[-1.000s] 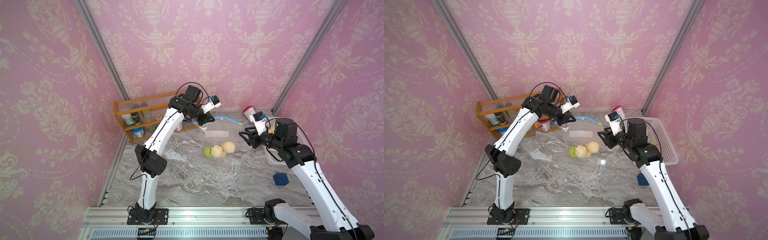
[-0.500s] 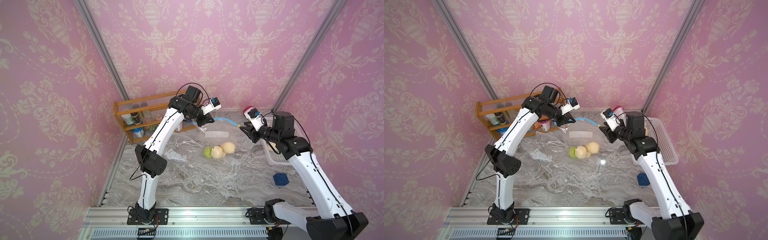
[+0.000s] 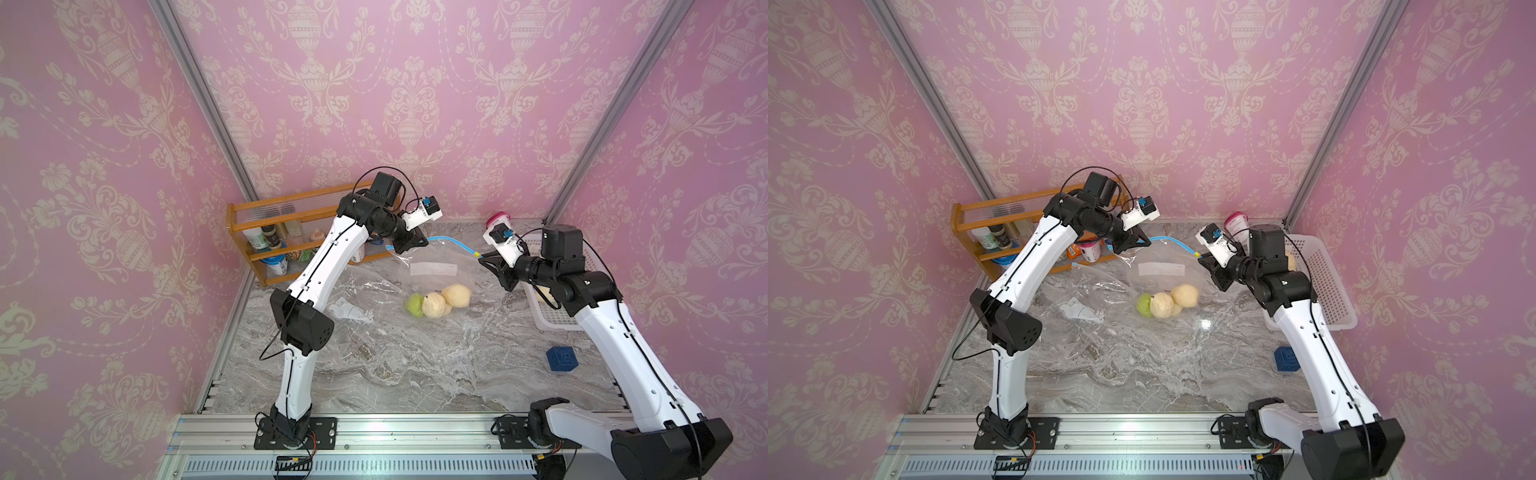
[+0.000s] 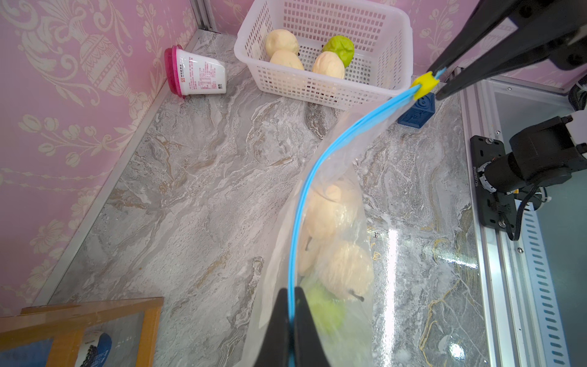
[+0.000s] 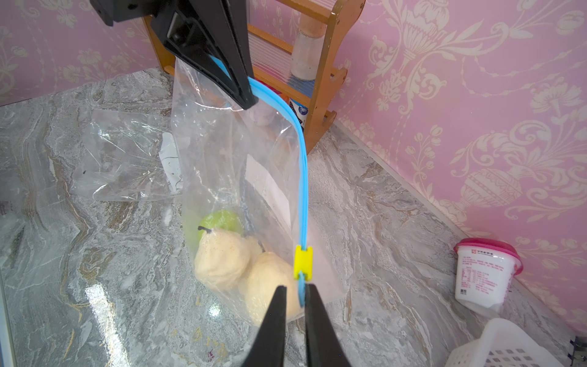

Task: Open the zip-top bag and take out the pear
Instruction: Unzip the zipper on the zipper food storage bag.

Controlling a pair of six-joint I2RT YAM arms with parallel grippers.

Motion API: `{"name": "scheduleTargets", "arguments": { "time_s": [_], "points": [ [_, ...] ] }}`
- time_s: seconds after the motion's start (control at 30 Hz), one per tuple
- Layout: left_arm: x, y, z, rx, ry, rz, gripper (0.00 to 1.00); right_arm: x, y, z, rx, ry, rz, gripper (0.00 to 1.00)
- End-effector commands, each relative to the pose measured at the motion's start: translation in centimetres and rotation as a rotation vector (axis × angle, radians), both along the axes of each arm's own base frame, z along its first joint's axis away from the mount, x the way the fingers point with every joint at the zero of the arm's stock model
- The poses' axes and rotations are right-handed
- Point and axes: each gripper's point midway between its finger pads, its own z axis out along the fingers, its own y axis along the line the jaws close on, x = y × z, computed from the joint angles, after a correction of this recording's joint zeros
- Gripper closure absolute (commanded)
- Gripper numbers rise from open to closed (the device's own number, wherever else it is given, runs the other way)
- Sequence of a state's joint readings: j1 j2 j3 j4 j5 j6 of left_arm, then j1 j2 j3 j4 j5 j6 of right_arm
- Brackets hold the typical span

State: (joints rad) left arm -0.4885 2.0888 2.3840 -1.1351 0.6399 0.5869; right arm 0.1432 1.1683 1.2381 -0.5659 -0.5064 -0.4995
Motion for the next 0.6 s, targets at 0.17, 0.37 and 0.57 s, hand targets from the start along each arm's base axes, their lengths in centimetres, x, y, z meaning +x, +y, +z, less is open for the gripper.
{"name": "scheduleTargets", "arguments": {
  "time_s": [0.17,0.37,0.57],
  "points": [
    [-1.1,0.7,1.0,0.02,-0.05,-0.021,0.86,0.0,0.6,1.2,0.021,-0.023,0.051,1.0],
    [-2.7,-0.3,2.9,-0.002,-0.173,-0.141,0.31,-0.5,1.1,2.0,0.04,-0.035,0.084,1.0],
    [-4.2,-3.1,6.1,-0.105,-0.308,-0.255,0.22,-1.0,2.1,3.2,0.098,-0.041,0.139,1.0]
  ]
}}
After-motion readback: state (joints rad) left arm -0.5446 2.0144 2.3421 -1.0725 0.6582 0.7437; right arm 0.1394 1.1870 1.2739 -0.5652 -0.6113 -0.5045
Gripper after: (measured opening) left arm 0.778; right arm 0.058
